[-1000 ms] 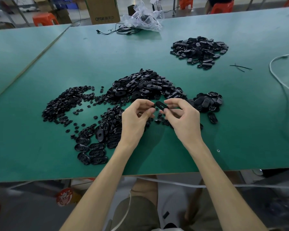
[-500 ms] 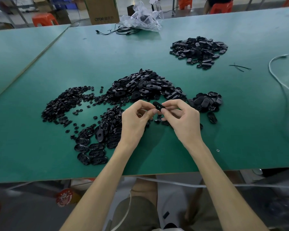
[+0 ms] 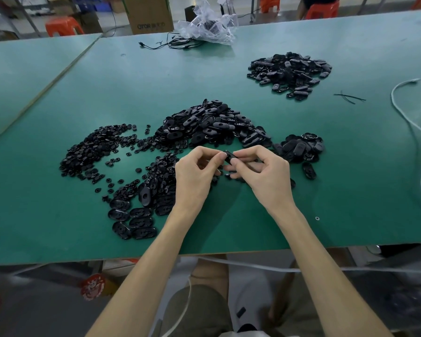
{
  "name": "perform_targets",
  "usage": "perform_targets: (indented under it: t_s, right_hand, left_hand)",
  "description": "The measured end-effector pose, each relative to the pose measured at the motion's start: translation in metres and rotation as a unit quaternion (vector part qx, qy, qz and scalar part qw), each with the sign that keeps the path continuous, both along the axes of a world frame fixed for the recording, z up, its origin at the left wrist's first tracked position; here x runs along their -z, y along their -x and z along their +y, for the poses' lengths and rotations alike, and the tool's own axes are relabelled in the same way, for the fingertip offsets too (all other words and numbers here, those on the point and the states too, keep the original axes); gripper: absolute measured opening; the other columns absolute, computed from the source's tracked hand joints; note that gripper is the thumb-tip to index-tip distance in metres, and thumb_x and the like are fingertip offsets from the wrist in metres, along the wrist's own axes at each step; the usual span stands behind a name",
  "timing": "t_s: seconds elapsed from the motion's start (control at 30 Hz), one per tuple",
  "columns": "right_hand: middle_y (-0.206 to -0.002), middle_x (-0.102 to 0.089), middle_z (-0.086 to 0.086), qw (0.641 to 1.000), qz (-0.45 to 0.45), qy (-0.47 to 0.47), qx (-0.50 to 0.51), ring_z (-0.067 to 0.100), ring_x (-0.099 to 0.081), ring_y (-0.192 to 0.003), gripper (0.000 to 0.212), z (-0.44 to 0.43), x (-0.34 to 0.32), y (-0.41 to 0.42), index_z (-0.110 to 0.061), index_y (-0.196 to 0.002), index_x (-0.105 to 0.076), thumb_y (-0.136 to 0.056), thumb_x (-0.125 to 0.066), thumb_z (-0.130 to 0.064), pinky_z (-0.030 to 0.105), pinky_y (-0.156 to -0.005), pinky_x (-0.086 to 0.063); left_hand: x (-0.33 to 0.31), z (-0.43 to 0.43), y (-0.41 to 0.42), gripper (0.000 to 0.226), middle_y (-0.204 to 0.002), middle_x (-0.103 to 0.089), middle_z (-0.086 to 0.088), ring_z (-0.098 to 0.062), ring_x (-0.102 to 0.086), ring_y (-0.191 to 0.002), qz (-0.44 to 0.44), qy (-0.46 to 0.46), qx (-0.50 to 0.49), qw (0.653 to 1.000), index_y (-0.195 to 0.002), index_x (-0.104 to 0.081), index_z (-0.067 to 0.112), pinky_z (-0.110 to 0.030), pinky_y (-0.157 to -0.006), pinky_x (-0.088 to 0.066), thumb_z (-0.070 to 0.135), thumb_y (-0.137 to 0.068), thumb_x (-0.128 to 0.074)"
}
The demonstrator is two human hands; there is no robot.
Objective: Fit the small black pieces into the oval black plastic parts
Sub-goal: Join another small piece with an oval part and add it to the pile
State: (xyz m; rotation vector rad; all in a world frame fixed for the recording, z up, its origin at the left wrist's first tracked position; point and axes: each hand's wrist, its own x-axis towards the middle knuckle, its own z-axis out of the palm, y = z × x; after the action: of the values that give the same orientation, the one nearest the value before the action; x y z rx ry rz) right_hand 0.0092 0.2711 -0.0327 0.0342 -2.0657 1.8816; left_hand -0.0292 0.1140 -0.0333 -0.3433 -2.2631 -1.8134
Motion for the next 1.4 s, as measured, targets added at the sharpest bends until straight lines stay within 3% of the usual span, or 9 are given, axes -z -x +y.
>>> perform_targets:
  t_s: [0.1,0.23,0.33,0.53,0.87,1.1,1.4]
  right_hand:
    - [-0.088,-0.080,0.002,1.000,0.002,0.003,-0.004,0.019,-0.080,-0.081,0.009,-0.0002,0.0003,-0.0001,-0.006,-0.101,-0.074,-0.093,-0.076,-0.003,0.027,-0.072,-0.064]
    - [-0.087,-0.080,0.000,1.000,0.001,-0.008,-0.004,0.017,-0.080,-0.078,0.010,-0.0008,0.0002,-0.0001,-0.008,-0.100,-0.074,-0.092,-0.078,-0.004,0.024,-0.072,-0.063]
    - [-0.087,-0.080,0.000,1.000,0.000,-0.013,-0.003,0.016,-0.080,-0.077,0.010,-0.0004,0.0003,-0.0001,-0.008,-0.101,-0.075,-0.092,-0.078,-0.005,0.023,-0.072,-0.062]
    - [-0.087,-0.081,-0.002,1.000,0.002,-0.024,-0.003,0.016,-0.079,-0.074,0.010,0.0000,0.0012,0.0000,-0.010,-0.100,-0.075,-0.092,-0.078,-0.006,0.025,-0.072,-0.063]
    - [-0.088,-0.081,-0.002,1.000,0.003,-0.026,0.000,0.017,-0.079,-0.075,0.011,0.0031,0.0023,-0.0009,-0.010,-0.102,-0.075,-0.093,-0.077,-0.006,0.028,-0.075,-0.064]
    - [-0.088,-0.080,-0.005,0.999,0.001,-0.039,0.003,0.017,-0.079,-0.075,0.013,0.0037,0.0038,0.0002,-0.016,-0.101,-0.075,-0.092,-0.076,-0.006,0.031,-0.076,-0.065]
    - [-0.087,-0.080,-0.002,0.999,0.003,-0.033,0.005,0.018,-0.079,-0.074,0.013,0.0038,0.0026,0.0005,-0.011,-0.102,-0.075,-0.094,-0.072,-0.002,0.027,-0.074,-0.063]
  left_hand:
    - [-0.0001,-0.0005,0.0003,0.008,-0.073,-0.073,0.004,-0.017,-0.067,-0.064,0.000,0.014,-0.007,1.000,-0.086,-0.074,0.024,-0.029,-0.062,-0.055,0.025,-0.094,-0.077]
    - [0.0002,0.0003,-0.0006,0.011,-0.072,-0.073,0.003,-0.026,-0.068,-0.066,-0.006,0.026,-0.003,1.000,-0.085,-0.072,0.024,-0.047,-0.065,-0.058,0.028,-0.093,-0.079]
    - [0.0000,0.0010,-0.0013,0.012,-0.073,-0.075,0.002,-0.027,-0.069,-0.068,-0.013,0.022,0.005,1.000,-0.085,-0.071,0.023,-0.052,-0.066,-0.058,0.029,-0.093,-0.079]
    - [-0.0006,0.0024,-0.0017,0.014,-0.072,-0.074,0.005,-0.018,-0.069,-0.063,-0.006,0.038,-0.006,0.999,-0.084,-0.069,0.024,-0.040,-0.060,-0.058,0.030,-0.093,-0.079]
    - [-0.0016,0.0011,-0.0013,0.015,-0.078,-0.077,0.004,-0.029,-0.073,-0.074,-0.024,0.021,0.033,0.999,-0.083,-0.069,0.016,-0.054,-0.068,-0.057,0.021,-0.091,-0.080]
    - [0.0006,0.0004,0.0003,0.014,-0.079,-0.077,0.000,-0.032,-0.072,-0.077,-0.030,0.014,0.045,0.998,-0.085,-0.069,0.017,-0.054,-0.072,-0.057,0.018,-0.088,-0.083]
    - [-0.0004,0.0008,0.0015,0.026,-0.107,-0.073,0.007,-0.021,-0.068,-0.086,-0.027,0.025,0.053,0.998,-0.110,-0.071,0.017,-0.047,-0.078,-0.057,0.014,-0.087,-0.083]
